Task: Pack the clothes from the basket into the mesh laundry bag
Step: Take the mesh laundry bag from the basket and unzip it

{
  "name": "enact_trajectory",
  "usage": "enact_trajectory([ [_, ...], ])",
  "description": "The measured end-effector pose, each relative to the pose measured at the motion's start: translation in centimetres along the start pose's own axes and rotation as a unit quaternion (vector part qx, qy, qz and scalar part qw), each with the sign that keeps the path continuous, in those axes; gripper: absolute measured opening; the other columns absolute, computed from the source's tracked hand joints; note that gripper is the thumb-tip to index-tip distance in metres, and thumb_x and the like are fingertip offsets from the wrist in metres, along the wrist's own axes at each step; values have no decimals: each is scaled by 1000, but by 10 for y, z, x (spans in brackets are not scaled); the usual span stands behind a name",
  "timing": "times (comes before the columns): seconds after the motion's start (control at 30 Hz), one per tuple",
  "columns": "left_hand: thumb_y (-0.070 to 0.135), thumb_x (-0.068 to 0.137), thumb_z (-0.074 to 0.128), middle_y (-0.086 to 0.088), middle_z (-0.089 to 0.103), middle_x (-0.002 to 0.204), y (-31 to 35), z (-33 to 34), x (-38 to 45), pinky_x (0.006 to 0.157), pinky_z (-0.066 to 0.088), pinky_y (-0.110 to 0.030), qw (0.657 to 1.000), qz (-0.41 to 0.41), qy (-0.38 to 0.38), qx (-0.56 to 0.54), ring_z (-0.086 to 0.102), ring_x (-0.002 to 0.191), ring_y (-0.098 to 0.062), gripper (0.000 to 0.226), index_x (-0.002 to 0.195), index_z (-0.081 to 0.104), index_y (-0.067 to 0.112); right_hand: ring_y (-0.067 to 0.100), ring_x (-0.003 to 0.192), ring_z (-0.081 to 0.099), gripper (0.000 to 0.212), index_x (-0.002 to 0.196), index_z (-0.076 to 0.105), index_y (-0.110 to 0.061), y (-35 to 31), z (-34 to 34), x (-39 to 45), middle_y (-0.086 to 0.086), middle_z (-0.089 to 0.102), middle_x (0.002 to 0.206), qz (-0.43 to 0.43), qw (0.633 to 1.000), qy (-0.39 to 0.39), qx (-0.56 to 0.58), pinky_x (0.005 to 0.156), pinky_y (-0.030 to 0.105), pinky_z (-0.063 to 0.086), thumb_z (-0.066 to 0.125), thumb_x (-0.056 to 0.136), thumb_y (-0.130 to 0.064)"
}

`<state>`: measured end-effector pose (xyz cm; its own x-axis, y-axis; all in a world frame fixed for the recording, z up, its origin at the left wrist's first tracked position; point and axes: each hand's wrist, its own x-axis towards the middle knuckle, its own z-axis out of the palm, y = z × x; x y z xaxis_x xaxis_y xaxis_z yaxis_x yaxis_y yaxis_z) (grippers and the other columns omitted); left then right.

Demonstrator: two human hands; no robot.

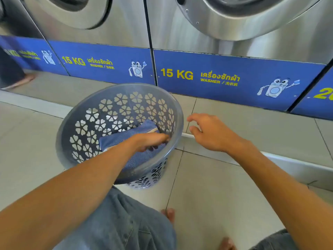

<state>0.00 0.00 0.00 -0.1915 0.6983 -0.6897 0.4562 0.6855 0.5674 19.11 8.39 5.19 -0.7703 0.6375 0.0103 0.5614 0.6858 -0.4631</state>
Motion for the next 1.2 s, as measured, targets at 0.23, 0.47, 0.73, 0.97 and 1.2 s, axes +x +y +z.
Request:
enact_trajectory([
  [0.23, 9, 92, 47, -5, 55, 64, 0, 13, 0, 48, 44, -22, 998, -31, 41, 48, 49, 51, -15, 20, 78, 61, 6, 25, 120, 56, 35, 128, 58, -16, 0, -1, 8, 9, 61, 131, 0, 1000, -13, -10, 98, 34, 44, 46, 95, -21],
  [0.47, 20, 99, 34, -24, 63, 116, 27, -24, -23, 89, 45, -40, 956, 47, 283, 64, 59, 109, -38, 39, 112, 62, -5, 13, 95, 61, 27, 112, 66, -20, -19, -10, 9, -5, 68, 108, 19, 992, 6, 123, 84, 28, 46, 46, 97, -28],
  [0.73, 25, 80, 46, 5, 39, 66, 98, -15, -136, 68, 26, -34, 878, 315, 291, -214, 34, 66, -14, 21, 61, 38, 23, 34, 71, 75, 77, 102, 65, -1, -49, -25, 2, 18, 74, 91, 246, 839, -65, 482, 60, 39, 61, 24, 92, -66],
  [0.97, 13, 90, 54, 4, 52, 61, 110, 40, -164, 62, 37, -25, 945, 320, -46, 56, 43, 56, -4, 20, 77, 62, -1, 14, 54, 67, 23, 80, 66, -9, -28, -50, -16, 4, 71, 60, 196, 769, -45, 607, 53, 22, 54, 55, 94, -23],
  [1.2, 25, 84, 67, 2, 77, 88, 115, 13, -110, 88, 58, -41, 899, 320, 288, -74, 72, 85, -14, 8, 85, 74, 22, 25, 91, 71, 25, 106, 69, -10, -12, -77, -39, 6, 75, 100, 177, 811, 110, 547, 82, 39, 57, 59, 84, -2],
])
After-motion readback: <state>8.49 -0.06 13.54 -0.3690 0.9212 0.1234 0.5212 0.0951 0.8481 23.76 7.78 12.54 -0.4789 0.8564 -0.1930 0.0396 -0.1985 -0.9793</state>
